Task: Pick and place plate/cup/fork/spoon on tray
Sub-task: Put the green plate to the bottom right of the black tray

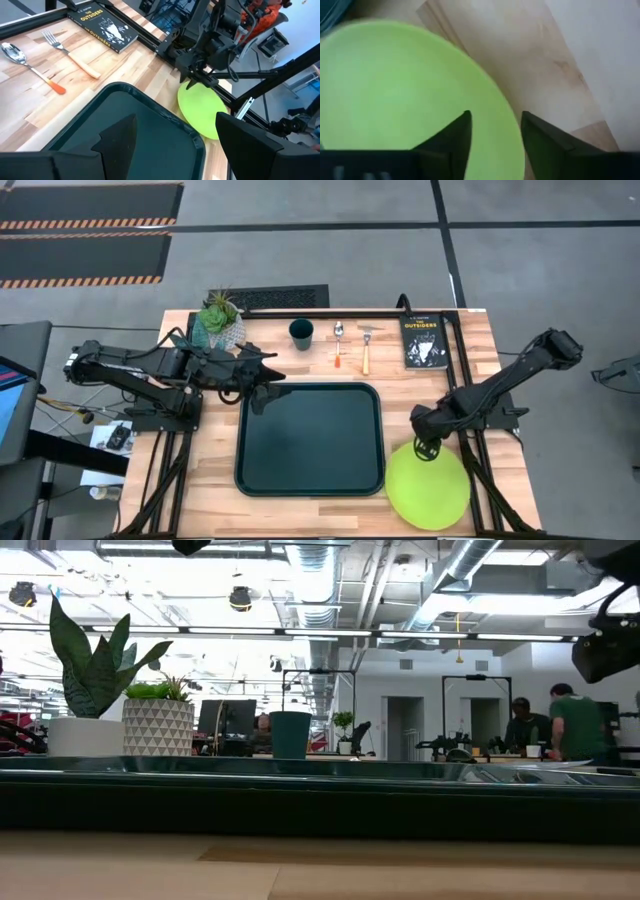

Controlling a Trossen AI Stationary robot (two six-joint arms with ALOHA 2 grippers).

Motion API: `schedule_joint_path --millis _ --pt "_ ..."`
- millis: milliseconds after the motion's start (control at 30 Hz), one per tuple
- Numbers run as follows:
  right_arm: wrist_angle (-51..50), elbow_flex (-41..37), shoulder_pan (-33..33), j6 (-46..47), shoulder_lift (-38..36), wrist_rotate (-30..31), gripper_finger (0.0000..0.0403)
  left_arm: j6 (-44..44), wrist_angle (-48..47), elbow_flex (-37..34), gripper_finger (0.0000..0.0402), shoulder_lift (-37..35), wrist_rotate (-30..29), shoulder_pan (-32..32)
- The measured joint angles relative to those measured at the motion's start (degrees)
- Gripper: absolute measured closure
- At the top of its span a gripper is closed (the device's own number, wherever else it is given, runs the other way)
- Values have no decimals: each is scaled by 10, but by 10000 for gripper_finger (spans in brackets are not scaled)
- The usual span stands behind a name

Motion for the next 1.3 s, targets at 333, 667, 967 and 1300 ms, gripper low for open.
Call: schedule_joint_path --millis 333,667,967,1300 --pt "-31 0 -1 -79 36 3 148 1 0 0 143 0 -8 0" --pt "7 0 -42 -186 98 -25 148 1 -2 0 143 0 -15 0" --pt "76 3 -63 -253 157 -95 167 1 -12 0 143 0 -16 0" --pt "83 2 -63 -280 175 -99 279 0 -13 0 143 0 -18 0"
